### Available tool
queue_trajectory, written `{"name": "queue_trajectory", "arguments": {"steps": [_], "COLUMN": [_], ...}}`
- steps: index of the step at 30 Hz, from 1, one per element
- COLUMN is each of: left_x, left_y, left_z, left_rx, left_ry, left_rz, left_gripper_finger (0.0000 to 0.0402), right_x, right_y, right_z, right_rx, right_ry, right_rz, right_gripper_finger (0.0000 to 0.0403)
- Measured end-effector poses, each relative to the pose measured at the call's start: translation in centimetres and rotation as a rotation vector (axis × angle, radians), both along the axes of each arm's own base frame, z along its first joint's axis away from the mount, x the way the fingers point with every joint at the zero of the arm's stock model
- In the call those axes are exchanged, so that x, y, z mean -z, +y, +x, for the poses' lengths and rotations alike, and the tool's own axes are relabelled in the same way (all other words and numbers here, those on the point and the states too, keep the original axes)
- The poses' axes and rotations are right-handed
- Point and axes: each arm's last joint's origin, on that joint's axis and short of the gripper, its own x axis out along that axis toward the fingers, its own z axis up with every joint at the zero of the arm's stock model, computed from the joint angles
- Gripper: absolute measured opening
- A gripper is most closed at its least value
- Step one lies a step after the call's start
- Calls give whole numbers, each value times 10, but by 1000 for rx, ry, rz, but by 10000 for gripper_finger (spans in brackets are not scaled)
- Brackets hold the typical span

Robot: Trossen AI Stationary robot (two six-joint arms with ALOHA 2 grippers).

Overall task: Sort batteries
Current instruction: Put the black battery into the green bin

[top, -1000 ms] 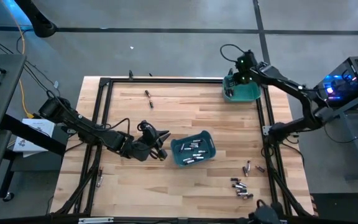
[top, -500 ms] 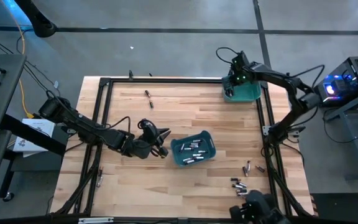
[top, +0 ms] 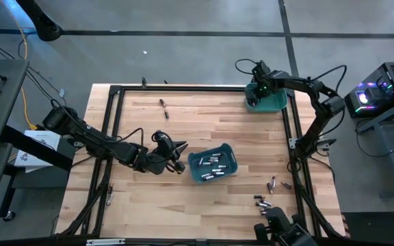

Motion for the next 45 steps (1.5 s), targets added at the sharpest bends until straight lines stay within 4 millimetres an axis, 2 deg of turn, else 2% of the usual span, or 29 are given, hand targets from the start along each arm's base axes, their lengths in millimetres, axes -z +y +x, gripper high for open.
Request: {"name": "queue_trajectory", "arguments": {"steps": [8, 21, 24, 28, 32, 35, 37, 40, 45], "left_x": [0, 1, 1, 1, 1, 2, 5, 12, 28], "left_y": [0, -1, -1, 0, 10, 24, 39, 64, 103], "left_z": [0, 1, 1, 1, 4, 7, 9, 9, -5], "left_rx": [0, 45, 36, 14, -23, -96, -137, -181, -322], "left_ry": [0, 6, -13, -25, -29, -53, -51, 19, 213], "left_rz": [1, -35, -72, -84, -87, -121, -173, -236, -302], "left_gripper_finger": [46, 46, 46, 46, 46, 48, 53, 71, 127], "right_x": [1, 6, -3, -37, -83, -114, -127, -132, -111], "right_y": [0, -1, 0, 10, 34, 64, 90, 133, 201], "right_z": [-7, -6, -7, -5, 1, 9, 17, 27, 34], "right_rx": [24, -10, -46, -107, -182, -265, -342, -461, -593], "right_ry": [41, 27, 21, -20, -106, -190, -243, -321, -475], "right_rz": [26, 49, 23, -81, -245, -362, -431, -505, -538], "right_gripper_finger": [26, 123, 131, 132, 133, 133, 133, 133, 133]}}
